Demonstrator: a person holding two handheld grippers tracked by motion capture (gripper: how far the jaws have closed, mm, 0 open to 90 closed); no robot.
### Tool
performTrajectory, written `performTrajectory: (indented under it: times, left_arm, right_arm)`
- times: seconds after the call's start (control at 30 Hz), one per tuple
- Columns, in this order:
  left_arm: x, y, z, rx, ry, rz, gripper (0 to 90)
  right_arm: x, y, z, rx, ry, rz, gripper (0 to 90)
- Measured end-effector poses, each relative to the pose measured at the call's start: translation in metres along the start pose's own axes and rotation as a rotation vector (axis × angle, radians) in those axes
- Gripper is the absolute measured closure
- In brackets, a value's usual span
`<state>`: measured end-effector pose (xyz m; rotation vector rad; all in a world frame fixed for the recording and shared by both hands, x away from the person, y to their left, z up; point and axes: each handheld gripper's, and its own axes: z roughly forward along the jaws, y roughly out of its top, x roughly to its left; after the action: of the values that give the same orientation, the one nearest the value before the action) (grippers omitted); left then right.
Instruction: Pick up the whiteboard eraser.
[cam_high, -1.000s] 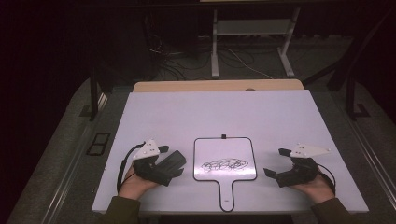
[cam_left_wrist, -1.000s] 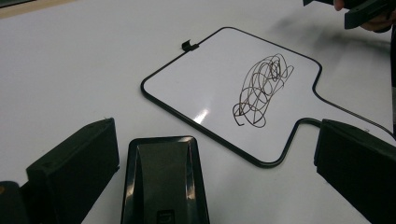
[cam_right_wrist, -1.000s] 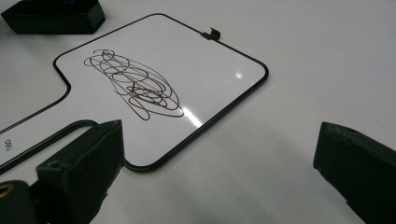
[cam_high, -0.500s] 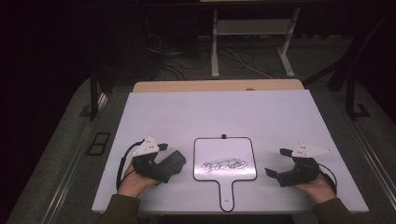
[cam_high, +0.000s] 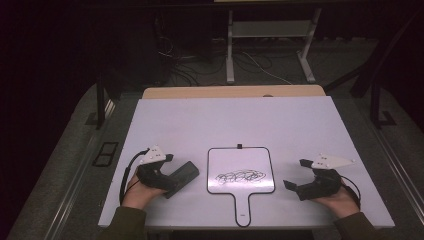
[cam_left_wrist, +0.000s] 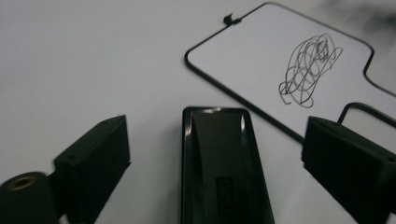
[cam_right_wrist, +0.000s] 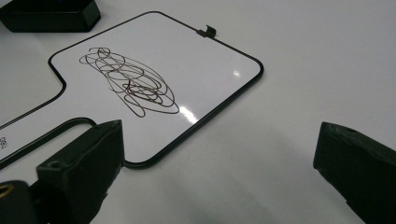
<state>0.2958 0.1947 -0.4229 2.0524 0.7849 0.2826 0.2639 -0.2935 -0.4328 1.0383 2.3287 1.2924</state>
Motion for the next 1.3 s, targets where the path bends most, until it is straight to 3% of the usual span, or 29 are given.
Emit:
performTrajectory:
  times: [0.13,0.5,0.57,0.7,1.0,1.3]
  left_arm:
    - [0.0,-0.003,0.004,0.037,-0.004,-0.026,14.1]
    - [-0.003,-0.005,0.01,0.112,-0.008,-0.012,22.5]
    - [-0.005,-0.005,0.012,0.153,0.007,0.005,23.1]
    - [-0.006,-0.004,0.013,0.186,0.016,0.031,24.2]
    - [-0.007,-0.006,0.015,0.206,0.019,0.023,28.6]
    - [-0.009,-0.007,0.019,0.242,0.02,0.05,32.8]
  right_arm:
    - [0.0,0.0,0.0,0.0,0.001,0.002,1.0]
    - [0.0,0.0,0.001,0.009,0.001,-0.001,1.0]
    - [0.0,0.0,0.001,0.01,0.0,-0.002,1.0]
    - [0.0,0.0,0.001,0.012,0.0,-0.002,1.0]
    - [0.0,-0.001,0.001,0.015,0.001,-0.002,1.0]
    - [-0.001,-0.001,0.001,0.015,0.003,-0.002,1.0]
